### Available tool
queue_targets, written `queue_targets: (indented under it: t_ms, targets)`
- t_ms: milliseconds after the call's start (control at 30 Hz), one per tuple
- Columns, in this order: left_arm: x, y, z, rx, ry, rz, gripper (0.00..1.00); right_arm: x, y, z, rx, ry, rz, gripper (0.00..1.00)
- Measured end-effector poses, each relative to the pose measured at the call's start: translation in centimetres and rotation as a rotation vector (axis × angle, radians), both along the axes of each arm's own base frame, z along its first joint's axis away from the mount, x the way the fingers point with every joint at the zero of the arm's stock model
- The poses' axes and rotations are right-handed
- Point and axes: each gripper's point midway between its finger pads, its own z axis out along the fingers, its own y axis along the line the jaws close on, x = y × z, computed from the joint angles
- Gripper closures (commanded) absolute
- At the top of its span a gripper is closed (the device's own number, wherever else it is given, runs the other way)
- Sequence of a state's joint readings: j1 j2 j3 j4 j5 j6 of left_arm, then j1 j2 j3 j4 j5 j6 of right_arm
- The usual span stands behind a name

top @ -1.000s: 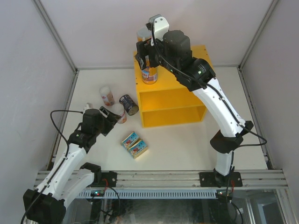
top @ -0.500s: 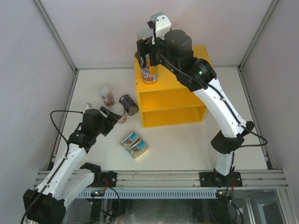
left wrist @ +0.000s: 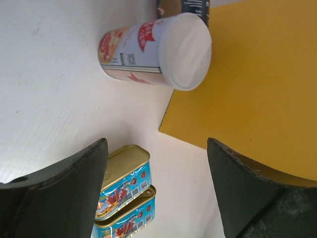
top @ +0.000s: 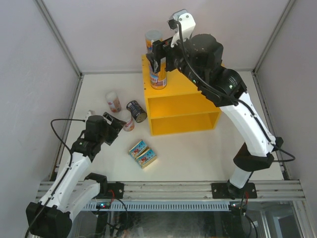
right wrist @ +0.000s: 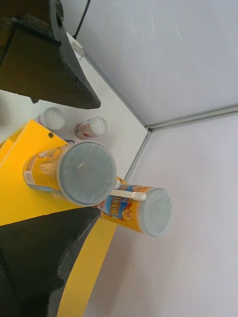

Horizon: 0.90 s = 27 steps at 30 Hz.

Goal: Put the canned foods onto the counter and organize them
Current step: Place the canned food on the counter.

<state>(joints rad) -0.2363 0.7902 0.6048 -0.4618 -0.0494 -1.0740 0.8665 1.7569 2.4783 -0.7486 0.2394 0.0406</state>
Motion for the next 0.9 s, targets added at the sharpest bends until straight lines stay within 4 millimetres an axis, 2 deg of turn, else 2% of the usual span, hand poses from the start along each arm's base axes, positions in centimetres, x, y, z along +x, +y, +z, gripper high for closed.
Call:
queue_targets:
  t_ms: [133,300,367,433,467,700,900]
  targets:
    - [0.5,0.9,-0.3,-0.002,0.040,0.044,0.14,-2.0,-0.8,1.0,0.015,-0.026,0.002,0.21]
    - [1.8,1.4,0.0,0.000,0.067,0.072,0.14,-4.2,-2.0,0.9,0.020,-0.043,0.002,0.21]
    - [2.2,1.4,-0.1,0.004,0.082,0.078,0.13,-5.0,-2.6,0.5,0.021,-0.045,-0.002,0.21]
    - [2.7,1.5,-0.4,0.007,0.100,0.083,0.01,-5.8,-3.3,0.0,0.023,-0.046,-0.009,0.21]
    - [3.0,1.6,-0.6,0.008,0.109,0.084,0.00,-6.2,-3.8,-0.3,0.023,-0.045,-0.015,0.21]
    - [5.2,1.5,-1.3,0.037,0.161,0.056,0.01,-9.2,-6.3,-2.6,0.037,-0.046,-0.022,0.22]
    - [6.5,1.6,-1.4,0.099,0.165,0.000,0.02,-10.1,-8.3,-3.8,0.050,-0.036,-0.054,0.22]
